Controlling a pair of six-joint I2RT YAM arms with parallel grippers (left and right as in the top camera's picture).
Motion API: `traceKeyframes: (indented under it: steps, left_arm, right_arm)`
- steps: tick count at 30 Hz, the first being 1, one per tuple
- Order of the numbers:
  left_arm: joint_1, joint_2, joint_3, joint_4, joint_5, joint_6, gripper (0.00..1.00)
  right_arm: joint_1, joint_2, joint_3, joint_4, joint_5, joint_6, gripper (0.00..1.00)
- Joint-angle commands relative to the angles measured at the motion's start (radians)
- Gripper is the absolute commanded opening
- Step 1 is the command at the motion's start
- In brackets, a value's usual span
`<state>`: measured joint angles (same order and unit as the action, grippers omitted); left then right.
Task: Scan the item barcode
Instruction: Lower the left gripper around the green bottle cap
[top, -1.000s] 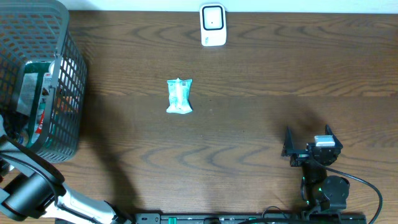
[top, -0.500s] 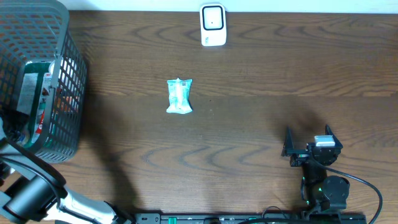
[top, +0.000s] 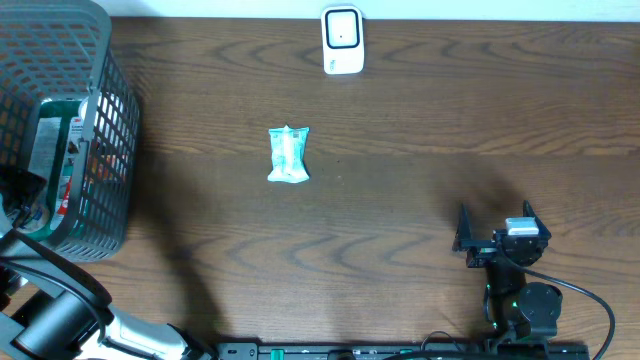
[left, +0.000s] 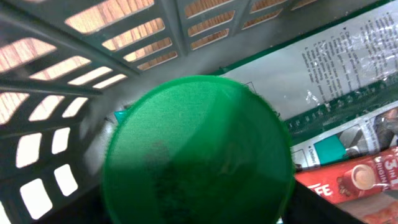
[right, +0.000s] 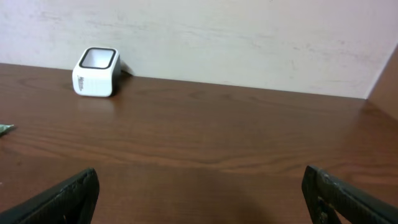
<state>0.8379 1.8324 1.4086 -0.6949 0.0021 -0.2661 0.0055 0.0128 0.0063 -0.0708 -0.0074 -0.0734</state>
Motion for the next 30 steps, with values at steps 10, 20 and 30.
traceKeyframes:
  steps: [10,20,30]
  left_arm:
    - [0.003,-0.05,0.017,0.016,0.005,0.003,0.6]
    - [0.002,-0.202,0.017,0.024,0.005,0.002,0.51]
    - [-0.029,-0.228,0.016,-0.018,0.014,-0.014,0.51]
  right_arm:
    - [0.003,0.001,-0.001,-0.004,-0.005,-0.01,0.99]
    - [0.003,0.001,-0.001,-0.004,-0.005,-0.01,0.99]
    - [0.003,0.001,-0.001,-0.004,-0.005,-0.01,0.99]
